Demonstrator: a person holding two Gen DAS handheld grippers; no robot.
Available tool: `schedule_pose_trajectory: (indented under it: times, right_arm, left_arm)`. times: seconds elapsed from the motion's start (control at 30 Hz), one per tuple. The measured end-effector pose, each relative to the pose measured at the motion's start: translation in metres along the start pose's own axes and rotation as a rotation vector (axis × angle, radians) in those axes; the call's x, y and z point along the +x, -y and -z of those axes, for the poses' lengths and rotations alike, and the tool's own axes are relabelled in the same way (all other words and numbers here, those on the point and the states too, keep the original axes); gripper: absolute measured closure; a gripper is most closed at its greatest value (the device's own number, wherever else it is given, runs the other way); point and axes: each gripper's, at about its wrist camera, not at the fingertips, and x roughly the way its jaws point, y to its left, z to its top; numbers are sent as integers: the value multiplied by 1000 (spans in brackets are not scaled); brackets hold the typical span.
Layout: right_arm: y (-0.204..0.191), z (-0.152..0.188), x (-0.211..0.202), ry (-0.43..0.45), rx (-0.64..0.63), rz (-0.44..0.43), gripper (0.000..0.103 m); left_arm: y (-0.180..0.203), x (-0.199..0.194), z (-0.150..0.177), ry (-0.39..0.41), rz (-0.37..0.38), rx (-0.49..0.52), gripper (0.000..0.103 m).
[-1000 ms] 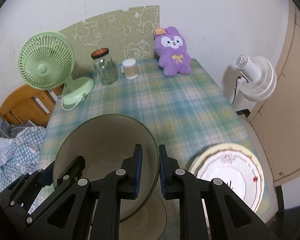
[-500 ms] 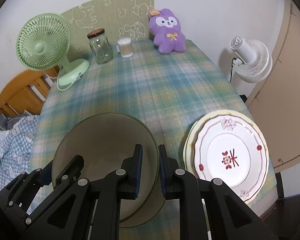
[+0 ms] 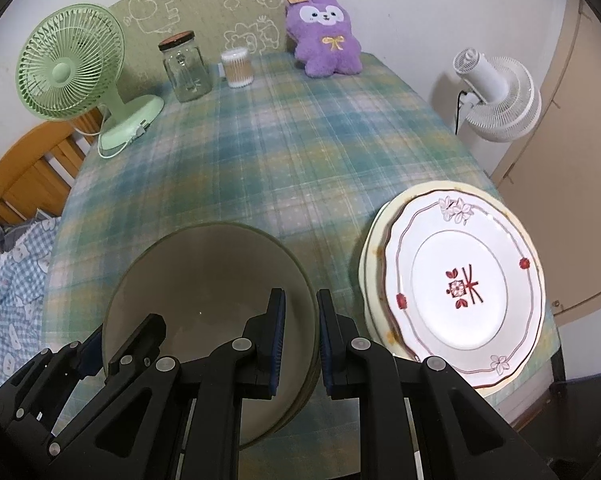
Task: Organize plates and bowls
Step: 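Lift the green-rimmed bowl with both grippers and carry it toward the plate stack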
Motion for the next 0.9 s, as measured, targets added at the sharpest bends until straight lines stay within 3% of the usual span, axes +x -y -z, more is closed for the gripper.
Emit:
schedule_pose_trajectory:
  times: [0.33,0.47,0.63,0.67,0.7,0.73,0.8,0.9]
  right_arm:
    - [0,1,1,-14,-14,19,84]
    - [1,0,1,-25,-16,8,84]
    - [2,-5,-3,-27,-44,-12,84]
    - [2,-6,-3,-27,-58,-22,84]
    - [3,-7,-4,-24,-67,-28,84]
    - [4,-7,-4,-20,-70,-31,84]
    - [5,-9,-4,-21,-75,-34,78]
    - [10,-10,-4,-14,-58,-49,41]
  left_arm:
    - [1,1,1,3,1,19,82]
    - [-1,2,-1,-12,13,18,78]
    - [2,-3,-4,-7,32,49,59]
    - [2,-3,-5,-14,47,53,44]
    - [1,-3,-5,-14,54,52,37]
    - [0,-5,-5,-6,59,49,37]
    - [0,-6,-7,3,49,49,33]
    - [-3,-5,-8,8,42,38,30]
